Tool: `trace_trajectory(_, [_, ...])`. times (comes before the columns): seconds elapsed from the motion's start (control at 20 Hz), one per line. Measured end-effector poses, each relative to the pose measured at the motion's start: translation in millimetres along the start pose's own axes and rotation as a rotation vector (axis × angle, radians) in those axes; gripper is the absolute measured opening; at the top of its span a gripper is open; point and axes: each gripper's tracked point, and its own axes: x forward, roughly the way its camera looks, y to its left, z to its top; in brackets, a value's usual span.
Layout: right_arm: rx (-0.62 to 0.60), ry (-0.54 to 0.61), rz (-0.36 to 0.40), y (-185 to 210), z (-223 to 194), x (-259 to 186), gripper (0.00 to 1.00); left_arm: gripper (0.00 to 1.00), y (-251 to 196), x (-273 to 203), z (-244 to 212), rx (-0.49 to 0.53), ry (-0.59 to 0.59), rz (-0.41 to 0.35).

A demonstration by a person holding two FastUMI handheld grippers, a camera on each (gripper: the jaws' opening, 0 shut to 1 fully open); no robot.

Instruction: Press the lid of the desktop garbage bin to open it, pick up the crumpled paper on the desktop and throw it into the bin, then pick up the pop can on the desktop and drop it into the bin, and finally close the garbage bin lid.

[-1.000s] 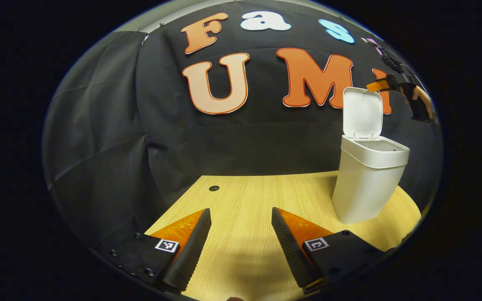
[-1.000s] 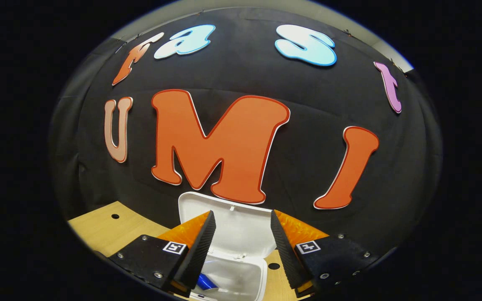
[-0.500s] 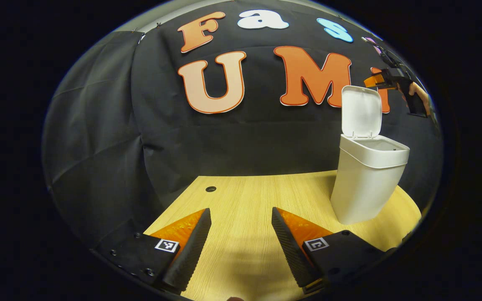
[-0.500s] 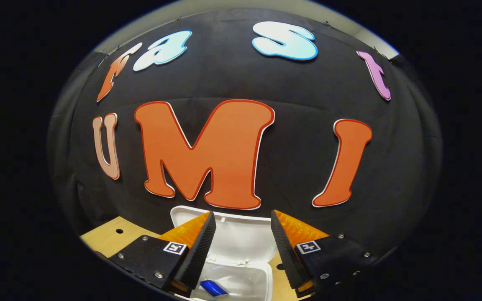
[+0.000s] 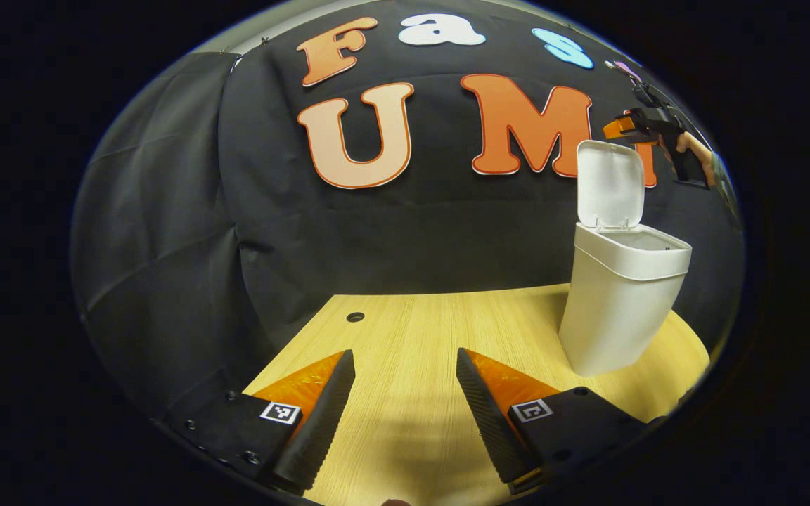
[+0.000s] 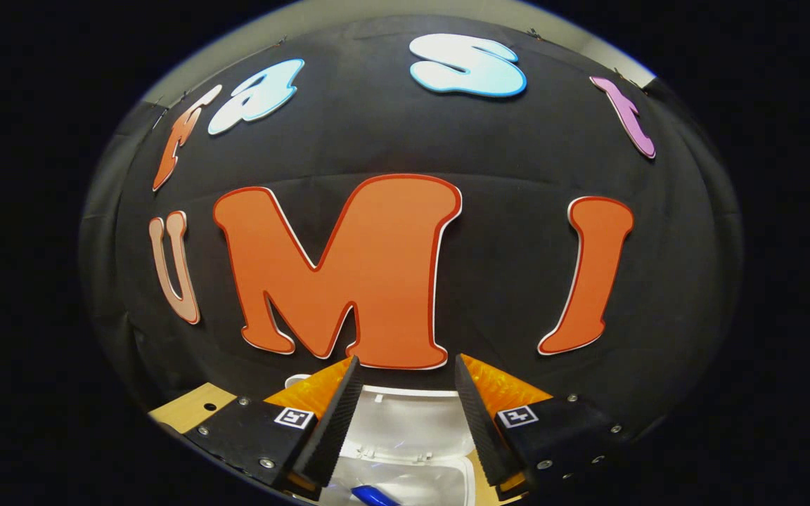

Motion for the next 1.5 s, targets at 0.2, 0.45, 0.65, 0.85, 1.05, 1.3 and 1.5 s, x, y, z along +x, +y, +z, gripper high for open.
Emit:
trace_trajectory(0.2, [0.032,0.024,0.003,0,-6,9,0.79,0.93,3,0,-2,-0.003,0.006,0.01])
trace_trajectory(0.45, [0.026,0.059,0.031,2,-10,-5,0.79,0.93,-1,3,-3,-0.004,0.01,-0.002])
trace_trajectory(0.65, [-0.002,0.133,0.078,10,-26,-29,0.79,0.93,-11,6,-1,0.005,0.004,-0.03])
trace_trajectory(0.85, [-0.136,0.227,0.076,13,-64,-53,0.8,0.94,-22,5,4,0.018,-0.001,-0.061])
trace_trajectory(1.05, [-0.155,0.268,0.093,21,-89,-71,0.8,0.93,-31,5,5,0.03,-0.008,-0.092])
trace_trajectory(1.3, [-0.107,0.334,0.098,25,-118,-89,0.8,0.94,-34,6,5,0.038,-0.009,-0.118])
trace_trajectory(1.5, [-0.115,0.386,0.093,28,-145,-104,0.8,0.93,-38,8,7,0.044,-0.008,-0.143])
